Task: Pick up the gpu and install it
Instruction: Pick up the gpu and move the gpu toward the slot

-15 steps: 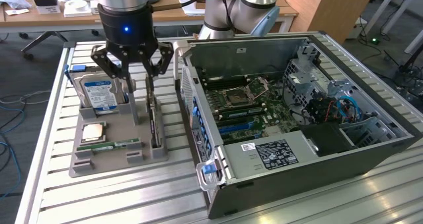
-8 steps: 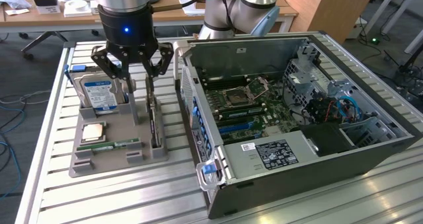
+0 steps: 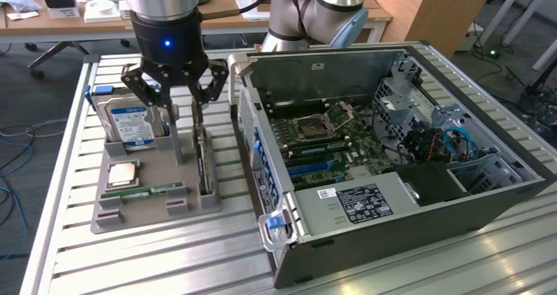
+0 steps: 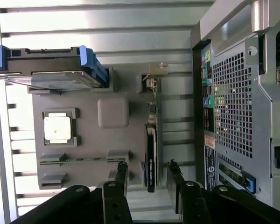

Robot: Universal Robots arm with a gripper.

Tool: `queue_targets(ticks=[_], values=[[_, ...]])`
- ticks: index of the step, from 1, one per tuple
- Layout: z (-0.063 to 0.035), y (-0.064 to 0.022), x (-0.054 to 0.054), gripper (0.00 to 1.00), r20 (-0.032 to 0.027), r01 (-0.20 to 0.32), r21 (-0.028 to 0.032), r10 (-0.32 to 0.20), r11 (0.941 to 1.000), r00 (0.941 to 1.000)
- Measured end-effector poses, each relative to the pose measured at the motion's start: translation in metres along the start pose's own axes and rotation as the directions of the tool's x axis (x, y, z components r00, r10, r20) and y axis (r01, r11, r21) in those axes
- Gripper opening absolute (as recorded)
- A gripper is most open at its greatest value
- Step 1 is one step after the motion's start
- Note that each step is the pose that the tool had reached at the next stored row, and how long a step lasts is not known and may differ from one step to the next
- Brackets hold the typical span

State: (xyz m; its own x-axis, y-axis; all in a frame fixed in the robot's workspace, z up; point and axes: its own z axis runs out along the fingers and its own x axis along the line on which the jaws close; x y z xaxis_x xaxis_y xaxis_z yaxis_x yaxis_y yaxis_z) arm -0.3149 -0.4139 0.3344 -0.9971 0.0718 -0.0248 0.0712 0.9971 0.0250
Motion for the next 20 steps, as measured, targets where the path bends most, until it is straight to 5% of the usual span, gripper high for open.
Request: queue_targets(ticks=[20], values=[[0.0171,-0.0002,-0.002,0.47,0.0,0.0,0.0001,0.0,1.0,1.0]])
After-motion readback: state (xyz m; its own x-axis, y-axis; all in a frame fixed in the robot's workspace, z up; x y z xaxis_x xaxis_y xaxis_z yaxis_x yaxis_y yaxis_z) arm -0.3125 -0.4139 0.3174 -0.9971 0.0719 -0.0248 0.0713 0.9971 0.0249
